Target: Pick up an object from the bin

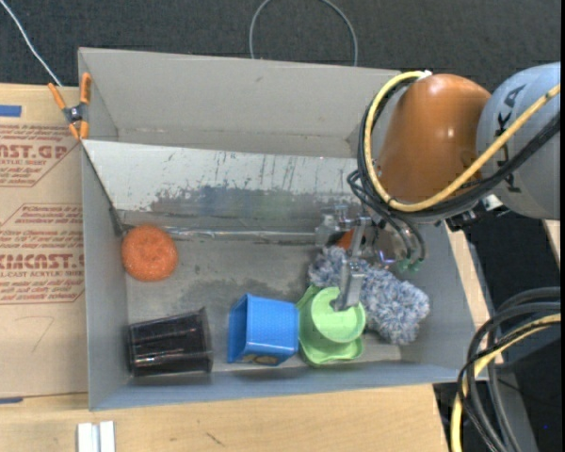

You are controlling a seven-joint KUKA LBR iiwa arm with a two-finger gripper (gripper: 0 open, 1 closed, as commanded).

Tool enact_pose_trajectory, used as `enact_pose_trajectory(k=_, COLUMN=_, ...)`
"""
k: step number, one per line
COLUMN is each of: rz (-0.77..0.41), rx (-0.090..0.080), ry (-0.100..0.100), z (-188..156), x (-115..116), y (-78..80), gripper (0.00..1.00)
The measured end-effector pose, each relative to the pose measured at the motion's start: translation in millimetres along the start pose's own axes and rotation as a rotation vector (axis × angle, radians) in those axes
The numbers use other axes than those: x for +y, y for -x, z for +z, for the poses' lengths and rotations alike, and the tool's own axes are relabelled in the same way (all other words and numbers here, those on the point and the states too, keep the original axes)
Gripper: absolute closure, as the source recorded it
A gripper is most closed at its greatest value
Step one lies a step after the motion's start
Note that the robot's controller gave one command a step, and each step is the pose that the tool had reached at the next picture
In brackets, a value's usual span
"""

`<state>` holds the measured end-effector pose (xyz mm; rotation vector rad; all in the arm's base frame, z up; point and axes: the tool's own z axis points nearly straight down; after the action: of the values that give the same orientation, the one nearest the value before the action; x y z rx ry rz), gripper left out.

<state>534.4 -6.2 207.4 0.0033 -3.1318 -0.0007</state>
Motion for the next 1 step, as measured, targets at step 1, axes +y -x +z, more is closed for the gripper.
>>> enact_pose_trajectory(k=1, rz=0.0, rx=-0.008, ry=0.0, z=-4.6, x=-0.2, y=1.4, gripper=1.0)
